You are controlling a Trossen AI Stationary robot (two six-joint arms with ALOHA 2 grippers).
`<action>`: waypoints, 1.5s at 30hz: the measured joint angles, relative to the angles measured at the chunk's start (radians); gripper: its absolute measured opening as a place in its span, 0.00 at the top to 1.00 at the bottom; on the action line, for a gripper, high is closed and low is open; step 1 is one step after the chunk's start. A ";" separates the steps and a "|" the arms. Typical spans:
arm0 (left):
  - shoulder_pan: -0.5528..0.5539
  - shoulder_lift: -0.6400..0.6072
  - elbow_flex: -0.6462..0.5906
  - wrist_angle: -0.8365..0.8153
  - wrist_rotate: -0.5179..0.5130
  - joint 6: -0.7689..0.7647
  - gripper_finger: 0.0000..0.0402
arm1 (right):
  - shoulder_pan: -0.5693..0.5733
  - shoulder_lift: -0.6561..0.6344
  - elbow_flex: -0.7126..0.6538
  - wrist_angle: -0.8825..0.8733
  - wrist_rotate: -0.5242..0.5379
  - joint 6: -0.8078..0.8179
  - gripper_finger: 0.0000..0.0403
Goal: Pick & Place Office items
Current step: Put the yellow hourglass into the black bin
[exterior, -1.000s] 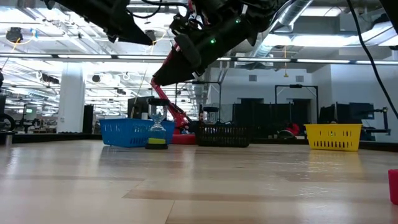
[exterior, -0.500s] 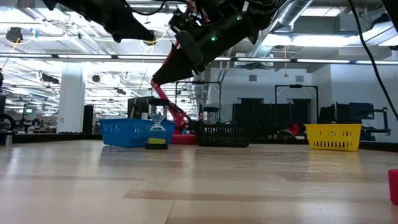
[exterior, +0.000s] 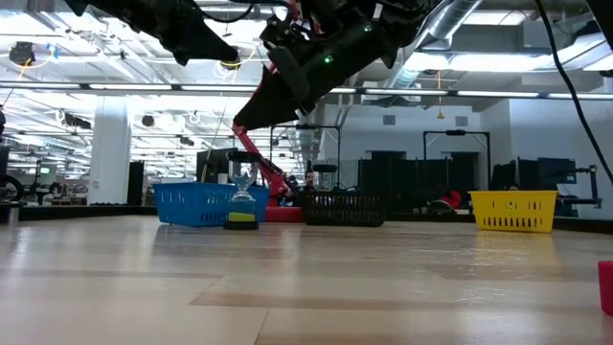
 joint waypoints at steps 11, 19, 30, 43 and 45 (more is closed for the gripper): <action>0.000 0.000 0.000 0.001 0.000 0.000 0.99 | -0.017 0.037 -0.004 0.038 0.000 0.128 0.33; 0.000 0.000 0.000 0.001 0.000 0.000 0.99 | -0.024 0.080 0.003 0.101 0.000 0.171 0.33; 0.000 0.000 0.000 0.001 -0.001 0.000 0.99 | -0.038 0.110 0.002 0.108 0.000 0.184 0.33; 0.000 0.000 0.000 0.000 -0.001 0.000 0.99 | -0.035 0.084 -0.001 0.087 -0.049 0.168 0.33; 0.000 0.000 0.000 0.000 -0.001 0.000 0.99 | -0.031 0.084 -0.001 0.081 -0.049 0.172 0.33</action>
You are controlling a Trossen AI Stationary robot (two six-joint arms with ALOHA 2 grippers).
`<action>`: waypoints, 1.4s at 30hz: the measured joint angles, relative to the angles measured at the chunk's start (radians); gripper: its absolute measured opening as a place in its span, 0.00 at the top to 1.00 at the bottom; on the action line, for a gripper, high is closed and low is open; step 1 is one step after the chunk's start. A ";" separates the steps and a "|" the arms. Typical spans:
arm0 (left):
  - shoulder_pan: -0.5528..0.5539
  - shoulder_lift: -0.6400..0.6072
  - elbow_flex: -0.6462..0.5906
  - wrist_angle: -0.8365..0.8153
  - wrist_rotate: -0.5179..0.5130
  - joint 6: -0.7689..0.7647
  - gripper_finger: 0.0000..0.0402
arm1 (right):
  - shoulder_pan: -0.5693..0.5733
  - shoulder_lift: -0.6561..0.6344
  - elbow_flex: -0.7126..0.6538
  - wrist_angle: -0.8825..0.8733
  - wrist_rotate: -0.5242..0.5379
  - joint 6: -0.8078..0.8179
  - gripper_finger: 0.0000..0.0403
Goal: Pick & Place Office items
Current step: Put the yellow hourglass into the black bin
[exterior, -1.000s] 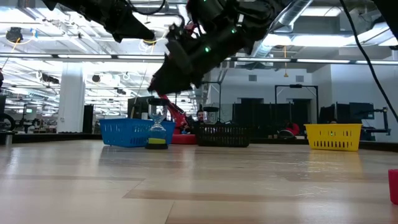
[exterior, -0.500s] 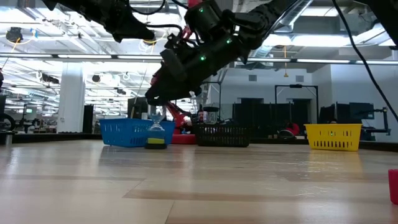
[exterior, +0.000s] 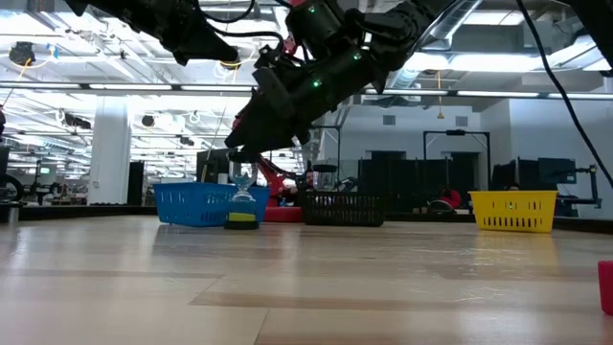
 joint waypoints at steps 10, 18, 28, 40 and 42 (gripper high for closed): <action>0.000 0.000 0.000 0.001 0.000 0.000 0.99 | -0.007 0.045 -0.001 -0.015 0.001 0.000 0.33; 0.000 0.000 0.000 0.000 0.000 0.000 0.99 | -0.004 0.063 0.001 0.013 0.000 -0.008 0.36; 0.000 0.000 0.000 0.000 0.000 0.000 0.99 | -0.006 0.061 0.001 0.061 -0.001 -0.008 0.45; 0.000 0.000 0.000 0.000 0.000 0.000 0.99 | -0.006 0.047 0.001 0.035 0.000 -0.011 0.46; 0.000 0.000 0.000 0.000 0.000 0.000 0.99 | -0.006 0.025 0.001 0.014 0.000 -0.011 0.47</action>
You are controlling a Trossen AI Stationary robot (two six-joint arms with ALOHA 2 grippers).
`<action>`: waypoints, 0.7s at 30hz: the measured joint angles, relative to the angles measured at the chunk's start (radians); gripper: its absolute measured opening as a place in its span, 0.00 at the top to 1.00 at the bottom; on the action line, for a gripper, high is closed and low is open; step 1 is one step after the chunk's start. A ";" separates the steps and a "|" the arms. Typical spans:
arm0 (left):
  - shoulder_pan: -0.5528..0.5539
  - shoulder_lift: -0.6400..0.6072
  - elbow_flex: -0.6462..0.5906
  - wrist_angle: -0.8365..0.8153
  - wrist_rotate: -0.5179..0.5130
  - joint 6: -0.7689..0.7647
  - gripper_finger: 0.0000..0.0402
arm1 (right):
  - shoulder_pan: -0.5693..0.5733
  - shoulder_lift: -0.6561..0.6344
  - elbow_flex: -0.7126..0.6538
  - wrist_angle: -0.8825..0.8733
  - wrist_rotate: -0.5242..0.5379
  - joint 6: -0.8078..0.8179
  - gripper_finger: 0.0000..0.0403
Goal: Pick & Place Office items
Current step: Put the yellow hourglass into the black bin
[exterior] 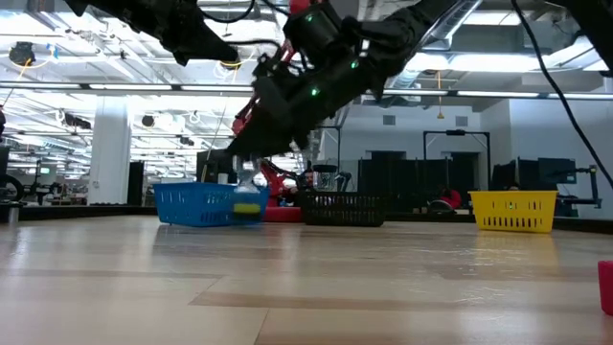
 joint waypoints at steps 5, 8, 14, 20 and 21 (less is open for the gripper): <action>0.000 0.000 0.000 -0.001 0.000 0.000 0.99 | 0.000 -0.102 0.000 -0.169 0.000 0.000 0.49; 0.000 0.000 0.000 -0.001 0.000 0.000 0.99 | 0.000 -0.196 0.000 -0.281 0.001 -0.029 0.48; 0.000 0.000 0.000 0.000 0.000 0.000 0.99 | 0.006 -0.417 0.000 -0.555 0.117 -0.076 0.49; 0.000 0.000 0.000 0.000 0.000 0.000 0.99 | 0.002 -0.642 -0.019 -0.788 0.241 -0.041 0.50; 0.000 0.000 0.000 0.000 0.000 0.000 0.99 | 0.002 -0.678 -0.045 -0.796 0.247 -0.034 0.49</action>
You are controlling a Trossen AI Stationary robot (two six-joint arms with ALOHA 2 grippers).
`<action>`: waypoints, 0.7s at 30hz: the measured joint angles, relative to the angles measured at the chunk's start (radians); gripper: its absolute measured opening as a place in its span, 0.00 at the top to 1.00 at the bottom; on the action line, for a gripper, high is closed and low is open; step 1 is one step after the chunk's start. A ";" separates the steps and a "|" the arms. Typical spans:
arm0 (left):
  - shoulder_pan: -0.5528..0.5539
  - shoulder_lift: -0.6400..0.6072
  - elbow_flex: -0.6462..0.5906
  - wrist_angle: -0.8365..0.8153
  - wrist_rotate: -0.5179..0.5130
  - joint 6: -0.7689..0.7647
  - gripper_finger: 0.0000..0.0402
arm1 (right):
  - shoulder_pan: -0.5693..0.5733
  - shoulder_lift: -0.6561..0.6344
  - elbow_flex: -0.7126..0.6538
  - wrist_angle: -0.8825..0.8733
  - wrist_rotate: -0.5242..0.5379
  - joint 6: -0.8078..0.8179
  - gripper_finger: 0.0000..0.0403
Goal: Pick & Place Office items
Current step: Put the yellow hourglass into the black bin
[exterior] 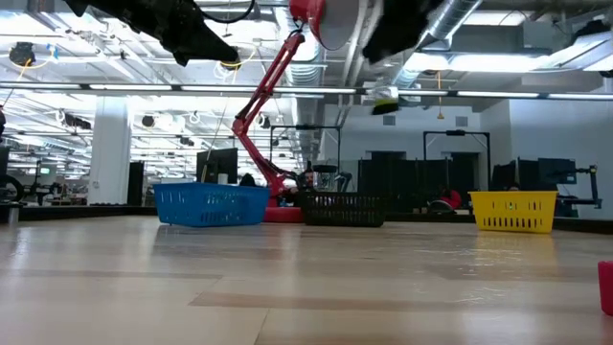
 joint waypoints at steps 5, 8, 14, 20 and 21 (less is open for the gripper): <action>0.000 0.000 0.000 0.000 0.000 0.000 0.99 | -0.009 -0.135 -0.211 0.131 0.034 0.053 0.49; 0.000 0.000 0.000 0.001 0.000 0.000 0.99 | -0.041 -0.178 -0.368 0.344 0.039 0.048 0.49; 0.000 0.000 0.000 0.002 0.000 0.000 0.99 | -0.171 -0.108 -0.507 0.625 0.030 0.045 0.48; 0.000 0.000 0.000 0.002 0.000 -0.007 0.99 | -0.291 0.057 -0.488 0.706 -0.107 0.043 0.48; 0.000 0.000 0.000 0.002 0.000 -0.007 0.99 | -0.301 0.085 -0.485 0.716 -0.128 0.044 0.48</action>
